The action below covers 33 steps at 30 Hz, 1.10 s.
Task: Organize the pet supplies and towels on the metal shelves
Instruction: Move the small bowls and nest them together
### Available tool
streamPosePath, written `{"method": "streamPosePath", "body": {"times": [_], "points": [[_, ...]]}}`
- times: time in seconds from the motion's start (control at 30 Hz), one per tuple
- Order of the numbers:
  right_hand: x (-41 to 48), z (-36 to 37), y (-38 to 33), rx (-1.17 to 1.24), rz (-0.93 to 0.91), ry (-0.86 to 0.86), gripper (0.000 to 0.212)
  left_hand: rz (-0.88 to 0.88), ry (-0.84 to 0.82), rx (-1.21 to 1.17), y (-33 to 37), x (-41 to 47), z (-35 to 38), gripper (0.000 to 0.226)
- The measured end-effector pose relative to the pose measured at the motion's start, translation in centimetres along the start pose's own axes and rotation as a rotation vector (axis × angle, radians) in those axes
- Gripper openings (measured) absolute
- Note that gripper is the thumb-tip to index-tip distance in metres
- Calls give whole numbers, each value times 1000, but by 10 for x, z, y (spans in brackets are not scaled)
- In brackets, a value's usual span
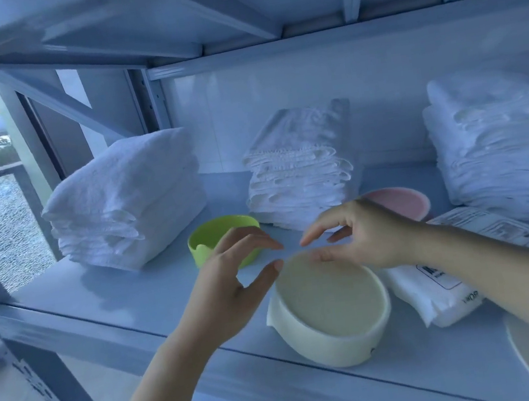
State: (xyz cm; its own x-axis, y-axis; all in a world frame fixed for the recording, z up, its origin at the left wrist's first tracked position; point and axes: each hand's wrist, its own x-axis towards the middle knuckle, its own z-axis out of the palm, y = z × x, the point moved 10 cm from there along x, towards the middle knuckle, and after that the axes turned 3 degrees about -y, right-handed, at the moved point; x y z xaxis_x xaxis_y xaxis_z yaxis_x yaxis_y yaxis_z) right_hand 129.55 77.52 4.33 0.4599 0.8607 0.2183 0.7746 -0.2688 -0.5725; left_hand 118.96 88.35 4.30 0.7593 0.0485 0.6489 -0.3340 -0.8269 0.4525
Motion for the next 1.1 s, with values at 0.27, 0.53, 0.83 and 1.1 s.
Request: {"method": "streamPosePath", "body": {"times": [0.27,0.53,0.83,1.1], "points": [[4,7,17,-105,80,-86,30,-22,-159,-115,-3,7,21,23],[42,8,19,-268,131,6,50,-259,-2,-108,-37,4,7,21],[21,29,-8,-241,8,-134,54,-351,153,-134,-43,-7,3,30],[19,26,8,-240,8,-145,54,-187,-22,-72,-28,-6,8,34]]}}
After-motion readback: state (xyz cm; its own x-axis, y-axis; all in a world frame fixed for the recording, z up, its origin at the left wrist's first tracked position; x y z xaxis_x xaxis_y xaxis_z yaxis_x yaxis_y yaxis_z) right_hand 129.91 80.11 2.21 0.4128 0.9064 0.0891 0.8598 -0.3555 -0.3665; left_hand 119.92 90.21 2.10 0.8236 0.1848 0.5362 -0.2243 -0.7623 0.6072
